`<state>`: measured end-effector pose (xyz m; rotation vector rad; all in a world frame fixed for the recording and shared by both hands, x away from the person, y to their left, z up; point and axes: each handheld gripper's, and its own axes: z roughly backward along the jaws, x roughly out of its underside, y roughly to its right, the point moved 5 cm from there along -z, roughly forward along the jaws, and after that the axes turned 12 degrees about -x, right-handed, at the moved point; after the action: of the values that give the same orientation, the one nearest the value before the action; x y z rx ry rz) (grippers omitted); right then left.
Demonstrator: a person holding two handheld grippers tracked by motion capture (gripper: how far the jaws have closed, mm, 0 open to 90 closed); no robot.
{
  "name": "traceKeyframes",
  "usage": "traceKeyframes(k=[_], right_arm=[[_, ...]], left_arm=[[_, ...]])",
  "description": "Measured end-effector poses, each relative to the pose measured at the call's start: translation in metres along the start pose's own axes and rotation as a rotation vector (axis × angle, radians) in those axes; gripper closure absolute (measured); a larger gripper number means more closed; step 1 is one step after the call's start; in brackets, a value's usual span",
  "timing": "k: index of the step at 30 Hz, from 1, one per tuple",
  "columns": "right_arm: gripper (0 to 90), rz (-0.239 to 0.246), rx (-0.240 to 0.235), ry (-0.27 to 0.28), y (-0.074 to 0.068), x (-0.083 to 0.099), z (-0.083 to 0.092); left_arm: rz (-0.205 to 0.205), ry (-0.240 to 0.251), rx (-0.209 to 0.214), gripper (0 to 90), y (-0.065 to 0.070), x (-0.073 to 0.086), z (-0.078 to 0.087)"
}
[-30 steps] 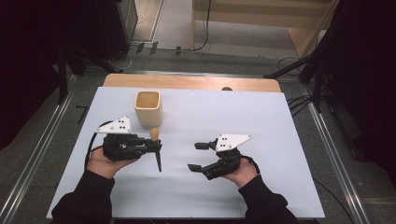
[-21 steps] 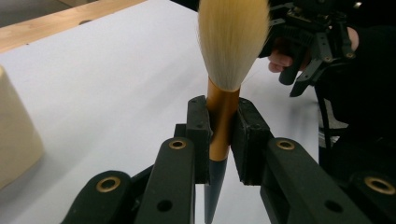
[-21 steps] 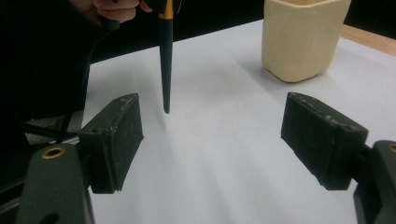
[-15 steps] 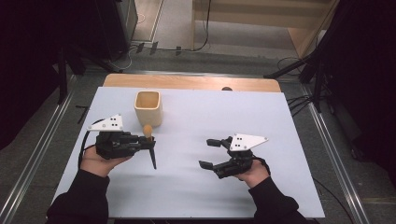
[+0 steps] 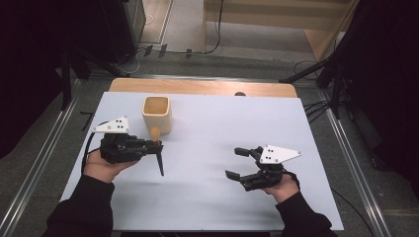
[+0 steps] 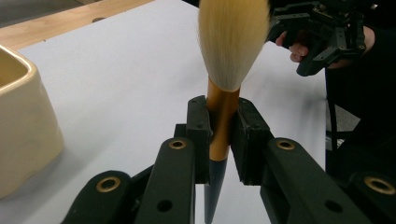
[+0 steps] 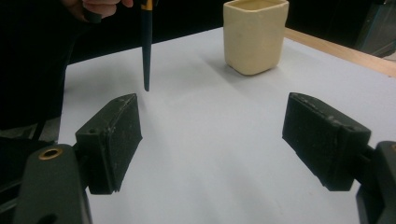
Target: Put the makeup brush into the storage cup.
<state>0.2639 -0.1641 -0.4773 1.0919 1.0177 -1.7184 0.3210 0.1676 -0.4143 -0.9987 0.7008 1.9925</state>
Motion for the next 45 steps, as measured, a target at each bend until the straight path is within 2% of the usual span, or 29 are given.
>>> traceKeyframes(k=[7,13,20,28,37,43,45], right_arm=[[20.5,0.003,0.037,0.027,0.0,0.002,0.016],[20.5,0.009,0.05,0.038,0.0,0.003,0.023],[20.5,0.015,0.087,0.063,0.001,0.004,0.037],[20.5,0.009,0.117,0.075,0.001,0.007,0.048],[19.0,0.006,0.146,0.101,-0.001,0.009,0.055],[17.0,0.002,0.156,0.095,0.0,0.01,0.054],[16.7,0.016,0.152,0.09,-0.001,0.01,0.053]], left_arm=[[-0.009,0.003,-0.019,79.2,-0.005,-0.016,0.006],[-0.016,0.011,-0.032,79.2,-0.008,-0.028,0.008],[-0.01,0.027,-0.049,79.2,-0.014,-0.038,0.015],[-0.01,0.023,-0.067,79.2,-0.021,-0.047,0.017],[-0.026,0.03,-0.08,79.2,-0.025,-0.064,0.018],[-0.038,0.03,-0.087,79.2,-0.029,-0.076,0.017],[-0.044,0.03,-0.095,79.2,-0.031,-0.08,0.016]])
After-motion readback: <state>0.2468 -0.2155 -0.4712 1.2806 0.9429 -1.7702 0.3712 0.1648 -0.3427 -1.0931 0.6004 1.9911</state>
